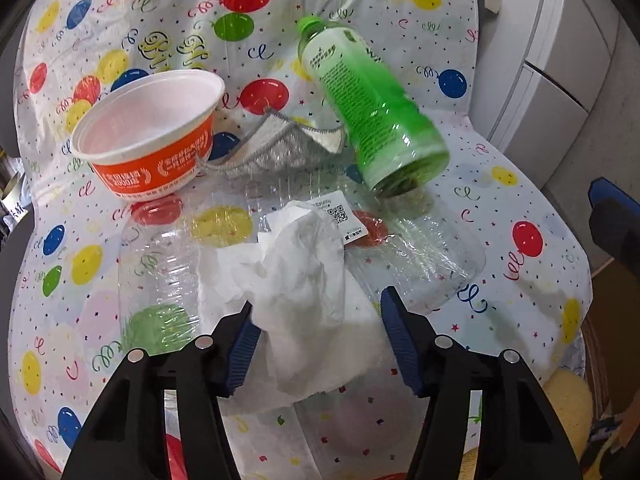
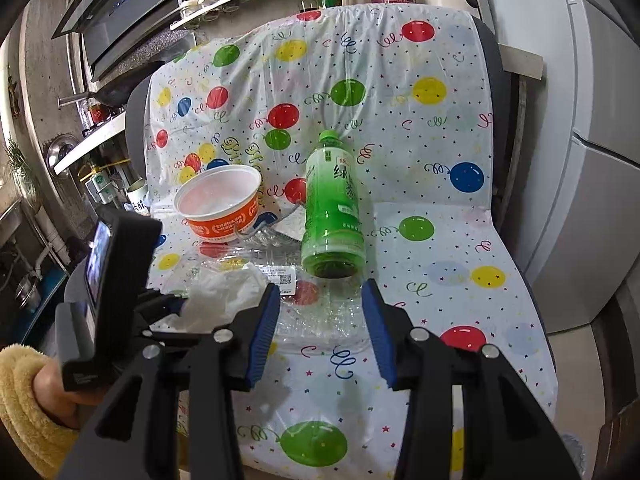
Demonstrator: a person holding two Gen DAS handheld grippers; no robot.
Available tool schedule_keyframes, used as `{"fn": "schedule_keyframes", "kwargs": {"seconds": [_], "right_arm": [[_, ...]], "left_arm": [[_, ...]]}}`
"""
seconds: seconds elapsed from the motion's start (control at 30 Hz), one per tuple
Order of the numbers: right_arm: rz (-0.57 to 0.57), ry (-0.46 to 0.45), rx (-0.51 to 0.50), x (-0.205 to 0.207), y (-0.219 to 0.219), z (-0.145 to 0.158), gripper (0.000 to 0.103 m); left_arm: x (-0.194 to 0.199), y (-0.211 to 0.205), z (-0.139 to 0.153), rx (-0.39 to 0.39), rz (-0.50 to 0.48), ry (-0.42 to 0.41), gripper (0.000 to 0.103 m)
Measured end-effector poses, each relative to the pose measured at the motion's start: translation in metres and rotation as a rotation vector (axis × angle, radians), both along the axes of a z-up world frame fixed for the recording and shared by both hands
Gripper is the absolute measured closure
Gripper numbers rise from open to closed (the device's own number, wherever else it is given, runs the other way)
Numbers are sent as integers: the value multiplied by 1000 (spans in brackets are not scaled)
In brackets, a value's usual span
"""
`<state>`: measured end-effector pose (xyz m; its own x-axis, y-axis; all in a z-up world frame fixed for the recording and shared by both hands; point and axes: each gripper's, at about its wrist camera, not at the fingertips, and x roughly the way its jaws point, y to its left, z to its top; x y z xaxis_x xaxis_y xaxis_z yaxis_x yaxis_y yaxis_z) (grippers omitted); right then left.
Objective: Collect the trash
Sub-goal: 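Grasp the crumpled white tissue with the left gripper and lift it, then grasp the green tea bottle with the right gripper while the left gripper holds the tissue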
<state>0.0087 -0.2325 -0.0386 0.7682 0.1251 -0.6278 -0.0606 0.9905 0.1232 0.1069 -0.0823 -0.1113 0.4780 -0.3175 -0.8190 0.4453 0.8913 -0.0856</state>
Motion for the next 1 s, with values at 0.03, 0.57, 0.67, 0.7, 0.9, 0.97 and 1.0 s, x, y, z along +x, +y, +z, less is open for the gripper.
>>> {"fn": "schedule_keyframes", "kwargs": {"seconds": [0.03,0.57,0.67,0.7,0.9,0.97,1.0], "right_arm": [[0,3,0,1,0,-1,61],[18,-2,-62,25,19,5,43],[10,0,-80,43,22,4,39],[4,2,-82,52,22,2,39],[-14,34,-102,100,25,-12,39],[-21,52,-116,116,27,-19,39],[-26,61,-122,125,27,-23,39]], "left_arm": [[1,1,0,-3,0,-2,45],[-11,72,75,-207,89,-155,96],[-8,80,82,-211,111,-167,96],[-5,82,82,-206,120,-167,96],[12,90,76,-166,161,-158,96],[16,92,71,-157,172,-154,96],[19,94,68,-156,178,-147,96]]}}
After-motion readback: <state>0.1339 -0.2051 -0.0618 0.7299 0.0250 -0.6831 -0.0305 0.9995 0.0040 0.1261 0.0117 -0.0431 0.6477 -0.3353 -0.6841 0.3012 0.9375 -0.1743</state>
